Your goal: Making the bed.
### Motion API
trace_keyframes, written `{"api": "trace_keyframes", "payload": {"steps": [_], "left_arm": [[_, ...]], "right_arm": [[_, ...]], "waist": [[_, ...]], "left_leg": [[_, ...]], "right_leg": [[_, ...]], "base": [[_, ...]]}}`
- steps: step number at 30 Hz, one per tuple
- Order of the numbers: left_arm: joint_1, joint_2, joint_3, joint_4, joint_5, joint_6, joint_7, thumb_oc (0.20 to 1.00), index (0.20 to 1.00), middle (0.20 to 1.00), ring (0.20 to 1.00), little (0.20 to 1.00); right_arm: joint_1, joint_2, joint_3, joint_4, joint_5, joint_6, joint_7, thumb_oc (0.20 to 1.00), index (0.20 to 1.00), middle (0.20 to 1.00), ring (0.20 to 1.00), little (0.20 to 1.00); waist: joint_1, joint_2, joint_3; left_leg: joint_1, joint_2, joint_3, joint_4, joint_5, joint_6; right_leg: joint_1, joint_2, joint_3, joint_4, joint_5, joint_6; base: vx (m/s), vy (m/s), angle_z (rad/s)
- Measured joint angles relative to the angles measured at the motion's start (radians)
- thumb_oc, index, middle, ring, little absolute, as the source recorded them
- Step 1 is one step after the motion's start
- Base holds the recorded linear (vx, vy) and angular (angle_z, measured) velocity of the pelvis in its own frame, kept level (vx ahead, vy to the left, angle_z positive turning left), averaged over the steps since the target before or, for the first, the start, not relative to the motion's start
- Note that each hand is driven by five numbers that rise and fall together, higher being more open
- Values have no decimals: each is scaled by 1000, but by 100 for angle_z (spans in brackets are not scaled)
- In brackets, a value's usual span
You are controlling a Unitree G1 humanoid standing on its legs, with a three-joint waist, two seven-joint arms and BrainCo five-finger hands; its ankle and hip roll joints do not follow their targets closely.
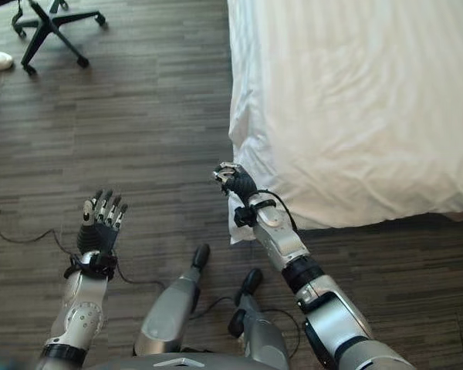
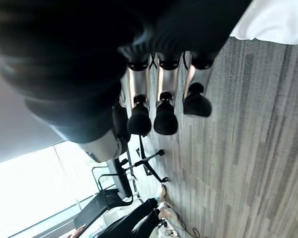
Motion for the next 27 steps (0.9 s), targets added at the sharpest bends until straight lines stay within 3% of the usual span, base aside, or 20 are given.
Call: {"api": "trace_keyframes", "payload": {"steps": [6,12,18,21,23,27], "left_arm": [[-21,5,-13,-1,0,0,0,1000,1000,1000,1000,1000],[-19,42,-15,-5,0,0,-1,1000,1000,1000,1000,1000],[-22,41,-63,-18,-1,0,-7,1000,1000,1000,1000,1000],[-27,41,-72,-18,-1,0,-8,1000,1000,1000,1000,1000],[-31,41,-65,-29,-1,-1,-9,1000,1000,1000,1000,1000],[-27,40,-46,-27,-1,-2,-9,1000,1000,1000,1000,1000]], "right_arm": [[-53,-23,-38,133,0,2,-41,200,200,200,200,200],[-120,-128,-101,344,-3,-9,-32,200,200,200,200,200],[-71,-66,-234,433,1,-38,-30,200,200,200,200,200],[1,-38,-273,485,11,-32,-38,200,200,200,200,200],[67,-44,-373,586,22,-36,-50,200,200,200,200,200],[224,-115,-475,704,52,-10,-90,200,200,200,200,200]], "waist": [[8,2,24],[16,41,57],[26,47,73],[-5,45,80],[-21,43,88],[-69,36,106]], "left_leg": [[-16,-6,-19,-1,-3,-4],[-54,-11,-19,0,4,6],[-71,-21,17,0,5,7],[-70,-32,38,-1,5,7],[-71,-39,41,-3,5,7],[-72,-43,58,-4,5,8]], "right_leg": [[-11,-2,-5,-2,0,-1],[-48,-7,1,-2,5,1],[-90,-25,28,13,11,10],[-97,-41,46,17,17,20],[-103,-52,52,32,12,28],[-113,-57,65,35,16,34]], "base": [[12,11,7],[-10,18,1],[-8,63,-9],[-4,34,-17],[8,36,-6],[25,44,-9]]}}
